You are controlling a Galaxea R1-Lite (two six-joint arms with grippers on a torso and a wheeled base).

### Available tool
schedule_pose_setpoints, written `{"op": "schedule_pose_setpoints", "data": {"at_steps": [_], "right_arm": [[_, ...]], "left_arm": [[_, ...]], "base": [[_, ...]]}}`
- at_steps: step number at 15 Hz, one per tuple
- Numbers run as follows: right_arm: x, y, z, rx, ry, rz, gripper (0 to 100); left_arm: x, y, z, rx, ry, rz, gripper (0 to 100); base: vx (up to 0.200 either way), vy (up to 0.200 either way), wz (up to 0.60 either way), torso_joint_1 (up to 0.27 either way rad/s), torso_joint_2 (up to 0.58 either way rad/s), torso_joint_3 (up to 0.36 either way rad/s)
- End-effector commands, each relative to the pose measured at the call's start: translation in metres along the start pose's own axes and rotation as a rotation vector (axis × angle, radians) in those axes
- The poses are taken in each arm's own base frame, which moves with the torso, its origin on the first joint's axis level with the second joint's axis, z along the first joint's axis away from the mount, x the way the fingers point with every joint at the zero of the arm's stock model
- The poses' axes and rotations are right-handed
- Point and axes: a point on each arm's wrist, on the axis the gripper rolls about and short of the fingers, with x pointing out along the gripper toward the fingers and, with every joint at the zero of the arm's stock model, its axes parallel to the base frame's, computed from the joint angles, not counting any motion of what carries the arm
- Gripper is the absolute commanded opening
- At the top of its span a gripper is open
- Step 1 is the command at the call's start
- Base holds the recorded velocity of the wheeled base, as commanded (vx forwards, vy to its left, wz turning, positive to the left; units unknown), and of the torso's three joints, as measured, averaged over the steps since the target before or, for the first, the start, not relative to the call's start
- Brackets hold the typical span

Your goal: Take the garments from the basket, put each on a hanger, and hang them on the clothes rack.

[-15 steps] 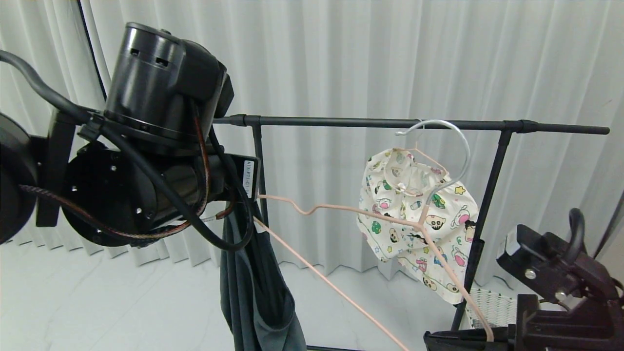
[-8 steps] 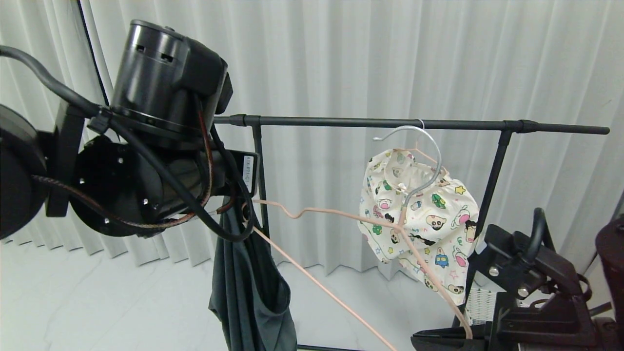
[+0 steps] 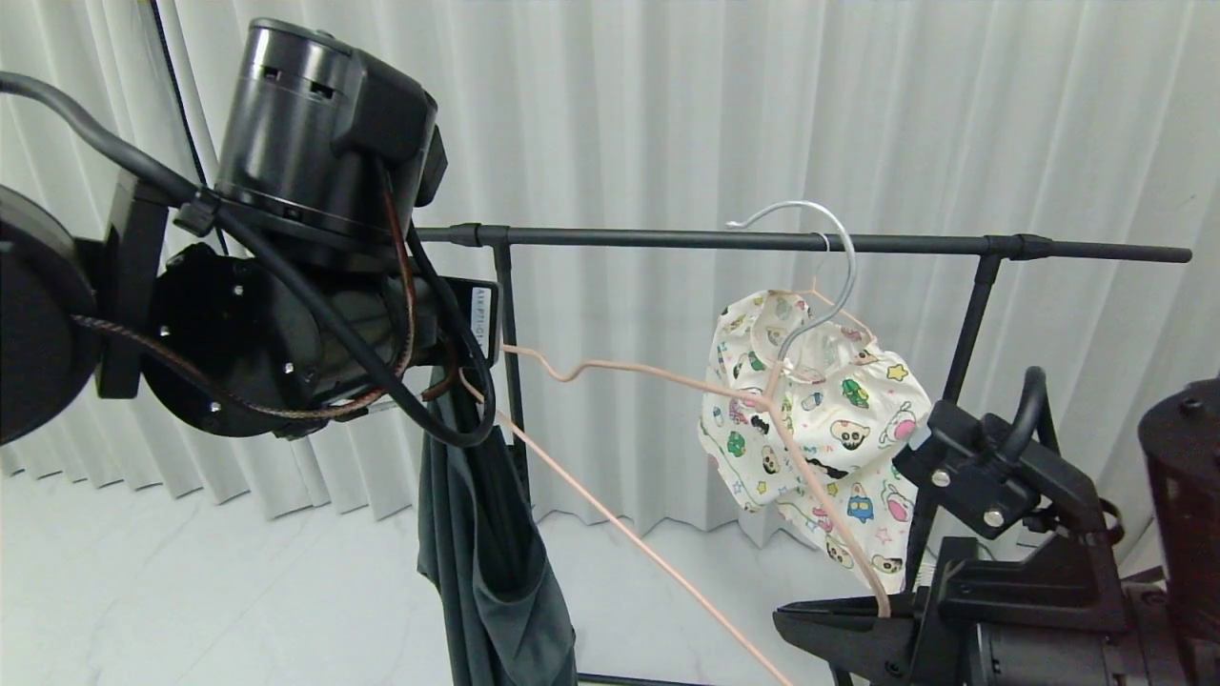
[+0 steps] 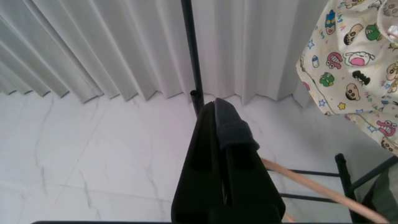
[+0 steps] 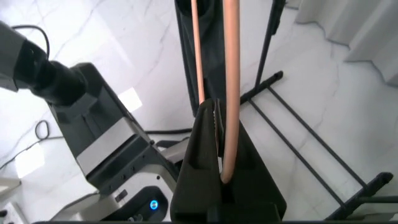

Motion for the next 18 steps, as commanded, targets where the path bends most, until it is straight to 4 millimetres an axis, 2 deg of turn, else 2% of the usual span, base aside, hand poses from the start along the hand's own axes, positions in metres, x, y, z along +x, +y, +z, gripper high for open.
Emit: {"op": "schedule_pose_setpoints", "data": {"at_steps": [1,5,11,14,15,18], "right_arm": [[0.000,-0.001,-0.004,-0.002,0.021,-0.007,0],[-0.008,-0.001,-0.012,-0.008,0.042,0.005,0],[-0.008,0.001,-0.010,-0.012,0.028,0.014,0],[-0.006,0.000,-0.009,-0.010,0.021,0.007,0],[0.000,0.000,-0.005,-0.007,0.002,0.013,0],[0.002,0.001,-0.006,-0.011,-0.005,0.029,0]], "left_arm": [[0.001,0.000,0.002,-0.006,-0.004,0.003,0],[0.006,0.010,0.005,-0.025,-0.003,0.037,0],[0.005,0.005,0.001,-0.011,0.004,0.023,0],[0.002,0.003,0.002,-0.008,-0.001,0.013,0],[0.001,0.001,0.001,-0.003,0.000,0.006,0],[0.006,0.004,0.003,-0.011,0.002,0.023,0]], "base": [[0.000,0.000,0.00,0.000,0.00,0.000],[0.000,0.000,0.00,0.000,0.00,0.000],[0.000,0.000,0.00,0.000,0.00,0.000],[0.000,0.000,0.00,0.000,0.00,0.000],[0.000,0.000,0.00,0.000,0.00,0.000],[0.000,0.000,0.00,0.000,0.00,0.000]]}}
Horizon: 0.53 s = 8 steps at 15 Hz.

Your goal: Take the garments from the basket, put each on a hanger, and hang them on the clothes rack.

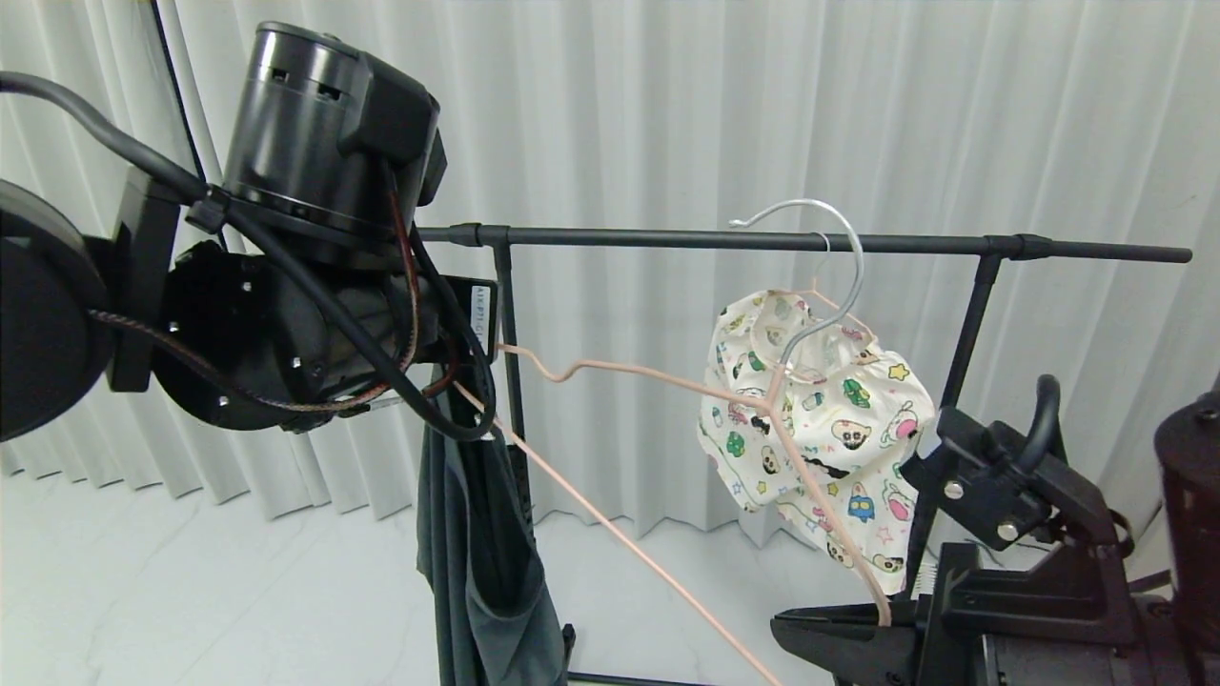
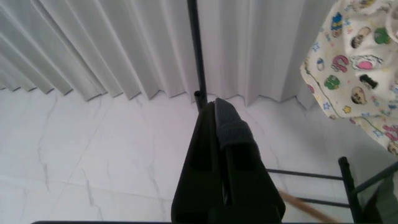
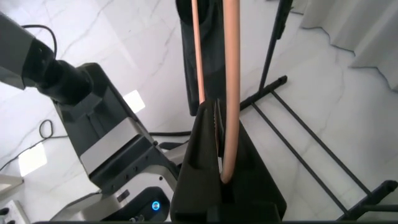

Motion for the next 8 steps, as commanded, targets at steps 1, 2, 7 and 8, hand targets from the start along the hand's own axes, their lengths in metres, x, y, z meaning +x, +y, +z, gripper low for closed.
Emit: {"op": "schedule_pose_setpoints", "data": {"at_steps": [1,2,7,8], "right_arm": [[0.0015,0.0005,-0.0028,-0.002,0.014,0.004,0],[0.0002,0.0021,-0.0045,-0.007,0.017,0.014,0],[0.0045,0.0023,-0.0031,-0.006,0.021,0.021,0],[0.0074,0.0001,-0.0029,-0.001,0.024,0.006,0]], "left_arm": [[0.0054,0.0056,0.0019,-0.013,0.002,0.026,0],[0.0070,0.0083,0.0013,-0.015,0.006,0.036,0],[0.0049,0.0046,-0.0035,0.001,0.018,0.023,0],[0.0025,0.0021,-0.0036,0.003,0.015,0.012,0]], "base": [[0.000,0.000,0.00,0.000,0.00,0.000],[0.000,0.000,0.00,0.000,0.00,0.000],[0.000,0.000,0.00,0.000,0.00,0.000],[0.000,0.000,0.00,0.000,0.00,0.000]]}}
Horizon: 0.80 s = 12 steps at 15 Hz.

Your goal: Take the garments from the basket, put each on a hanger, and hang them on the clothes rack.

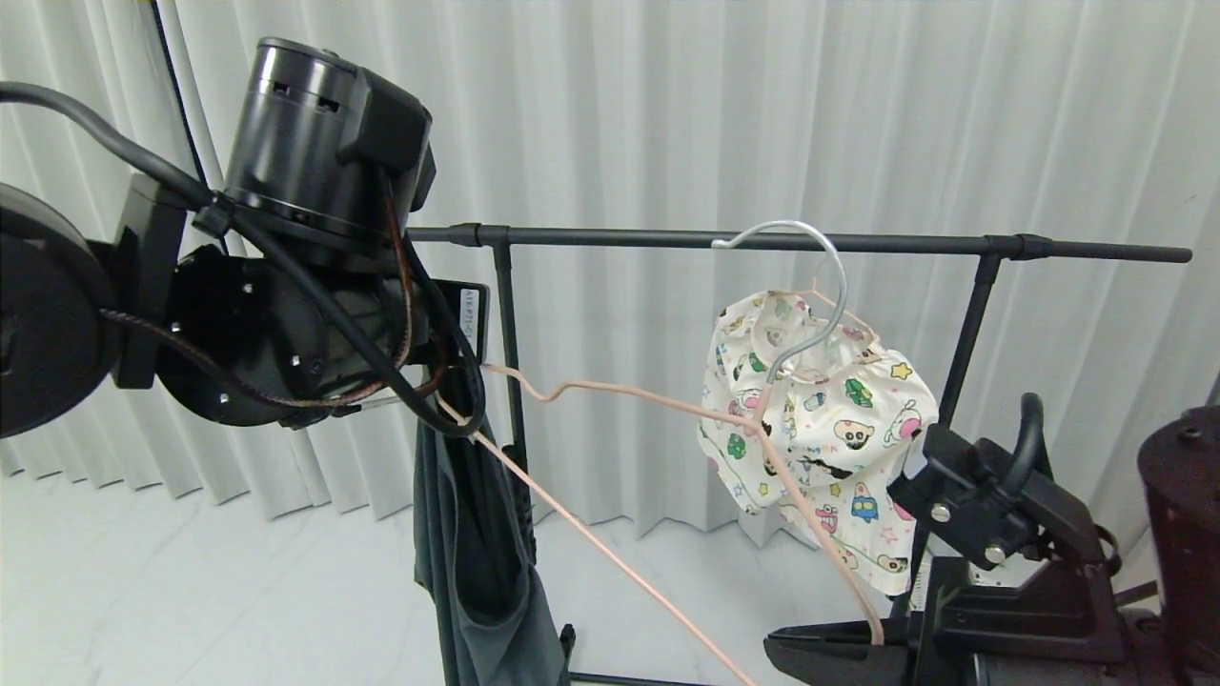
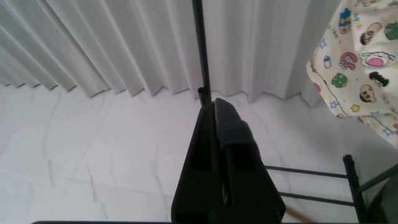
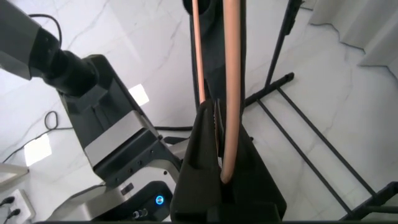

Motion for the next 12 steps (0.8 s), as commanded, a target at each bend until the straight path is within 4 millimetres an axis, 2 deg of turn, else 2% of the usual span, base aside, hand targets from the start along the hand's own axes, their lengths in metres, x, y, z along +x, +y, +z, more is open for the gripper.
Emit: {"op": "schedule_pose_setpoints", "data": {"at_steps": [1,5,7,12], "right_arm": [[0.009,-0.006,0.002,0.011,0.001,-0.031,0],[0.020,-0.009,0.012,0.019,-0.054,-0.027,0],[0.025,-0.007,0.010,0.015,-0.036,-0.017,0],[0.047,-0.008,0.014,0.022,-0.016,-0.030,0]], "left_arm": [[-0.004,-0.004,-0.001,0.006,-0.005,-0.019,0],[-0.005,-0.004,-0.001,0.006,-0.007,-0.022,0],[-0.009,-0.006,0.000,0.006,-0.015,-0.034,0],[-0.029,-0.010,0.002,-0.050,-0.047,-0.094,0]], "base": [[0.000,0.000,0.00,0.000,0.00,0.000],[0.000,0.000,0.00,0.000,0.00,0.000],[0.000,0.000,0.00,0.000,0.00,0.000],[0.000,0.000,0.00,0.000,0.00,0.000]]}}
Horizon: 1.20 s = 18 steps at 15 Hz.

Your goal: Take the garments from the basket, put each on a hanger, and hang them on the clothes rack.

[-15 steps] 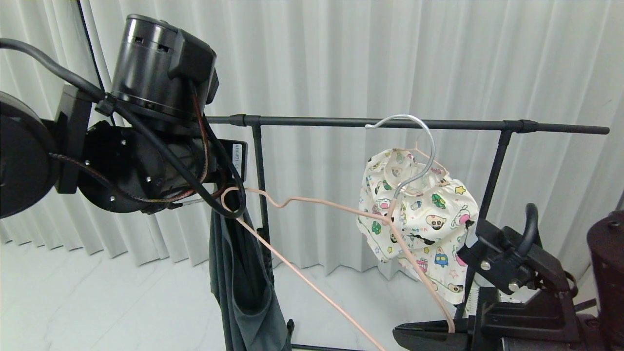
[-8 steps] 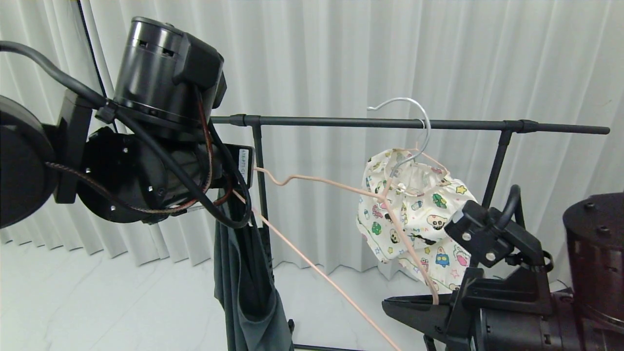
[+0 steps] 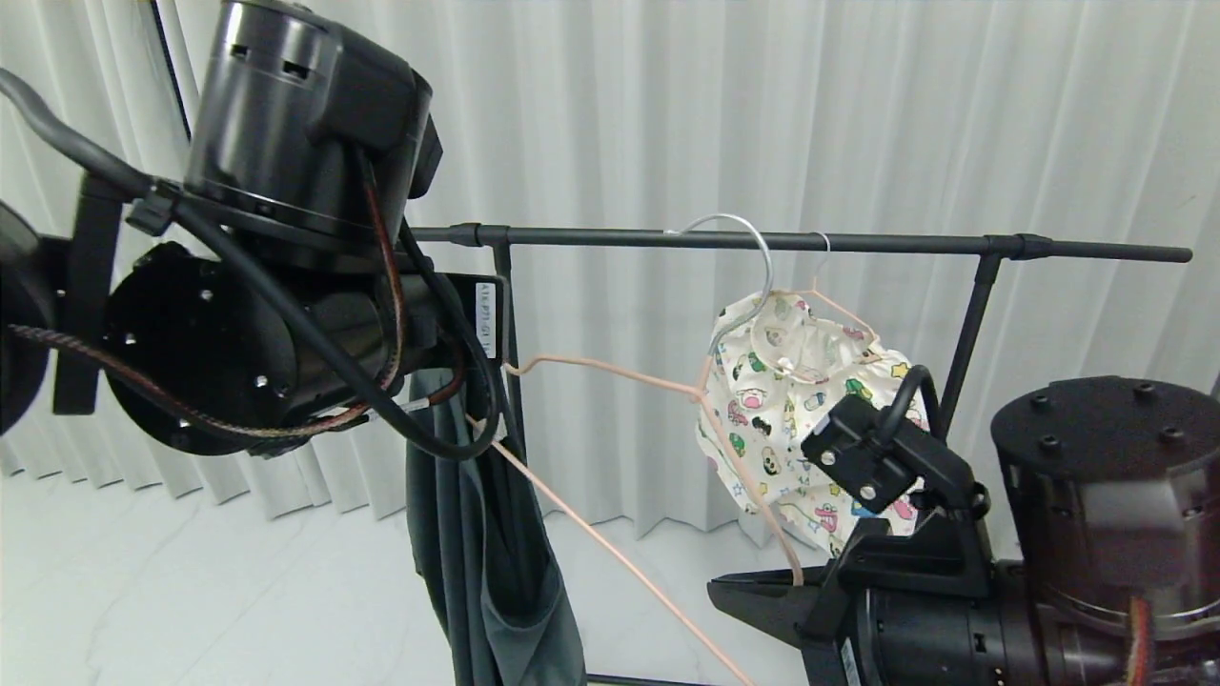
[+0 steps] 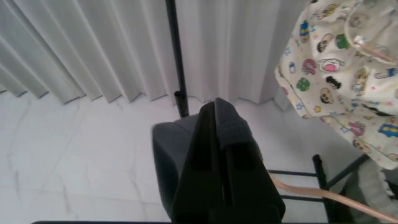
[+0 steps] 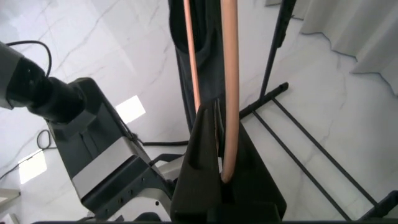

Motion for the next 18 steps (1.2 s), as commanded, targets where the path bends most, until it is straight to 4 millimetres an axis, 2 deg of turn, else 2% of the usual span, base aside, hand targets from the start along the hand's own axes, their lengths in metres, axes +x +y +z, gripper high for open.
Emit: {"op": "schedule_pose_setpoints", "data": {"at_steps": [1,6,18], "right_arm": [[0.016,-0.001,0.000,0.004,0.027,-0.009,0],[0.041,0.002,0.015,0.020,0.018,-0.003,0],[0.059,0.021,0.029,0.093,-0.009,0.043,0]], "left_arm": [[-0.009,0.001,0.002,-0.013,-0.017,-0.020,0],[-0.028,-0.012,0.001,-0.074,-0.035,-0.100,0],[-0.059,-0.036,0.006,-0.118,-0.067,-0.252,0]], "base": [[0.000,0.000,0.00,0.000,0.00,0.000],[0.000,0.000,0.00,0.000,0.00,0.000],[0.000,0.000,0.00,0.000,0.00,0.000]]}}
